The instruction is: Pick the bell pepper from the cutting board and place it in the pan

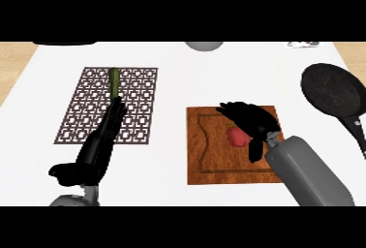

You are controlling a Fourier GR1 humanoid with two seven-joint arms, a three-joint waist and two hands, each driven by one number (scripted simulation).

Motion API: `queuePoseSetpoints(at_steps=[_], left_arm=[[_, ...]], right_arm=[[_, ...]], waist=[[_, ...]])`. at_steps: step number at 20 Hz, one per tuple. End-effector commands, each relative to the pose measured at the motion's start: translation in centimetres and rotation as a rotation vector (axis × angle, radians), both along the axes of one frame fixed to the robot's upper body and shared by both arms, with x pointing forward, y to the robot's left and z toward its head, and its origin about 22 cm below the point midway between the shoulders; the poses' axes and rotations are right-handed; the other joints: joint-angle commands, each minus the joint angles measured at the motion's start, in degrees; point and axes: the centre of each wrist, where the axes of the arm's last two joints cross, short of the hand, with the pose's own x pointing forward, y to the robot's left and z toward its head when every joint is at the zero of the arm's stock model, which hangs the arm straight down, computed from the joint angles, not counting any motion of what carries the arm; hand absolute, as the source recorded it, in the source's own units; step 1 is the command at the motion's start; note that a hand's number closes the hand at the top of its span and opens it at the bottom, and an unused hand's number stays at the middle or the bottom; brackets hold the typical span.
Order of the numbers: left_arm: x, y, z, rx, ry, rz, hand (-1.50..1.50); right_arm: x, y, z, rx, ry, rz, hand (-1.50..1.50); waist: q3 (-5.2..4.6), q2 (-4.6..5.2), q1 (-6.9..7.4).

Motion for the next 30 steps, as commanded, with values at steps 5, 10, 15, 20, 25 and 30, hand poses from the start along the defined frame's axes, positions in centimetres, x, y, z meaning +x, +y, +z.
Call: queuePoseSetpoints(at_steps=[5, 10, 15, 20, 25, 30], left_arm=[[-0.4, -2.2, -1.8, 0.008, 0.003, -0.01, 0.0], [-0.5, -0.2, -0.6, 0.003, 0.002, -0.011, 0.0], [-0.1, 0.1, 0.7, -0.002, 0.001, 0.008, 0.0], [-0.5, 1.4, -0.3, 0.007, -0.01, 0.002, 0.0], [0.2, -0.6, -0.1, -0.008, 0.002, 0.007, 0.0], [-0.2, -0.1, -0.6, -0.007, -0.003, 0.019, 0.0]], right_arm=[[1.9, 0.8, -3.0, -0.072, 0.038, -0.019, -1.5], [2.8, 0.8, -4.0, -0.151, 0.014, 0.102, 1.5], [2.5, -1.0, -3.0, -0.16, -0.032, 0.12, 1.5], [2.1, -2.0, -4.1, -0.099, -0.159, 0.145, 1.5], [2.5, -1.0, -0.4, 0.034, -0.323, -0.038, 1.5], [3.2, -1.8, -1.0, 0.187, -0.263, -0.656, 1.5]], waist=[[0.0, 0.11, 0.26], [0.02, 0.14, 0.6], [0.0, -0.03, 0.02], [0.01, 0.06, 0.2], [0.01, -0.15, -0.54], [0.05, -0.06, -1.32]])
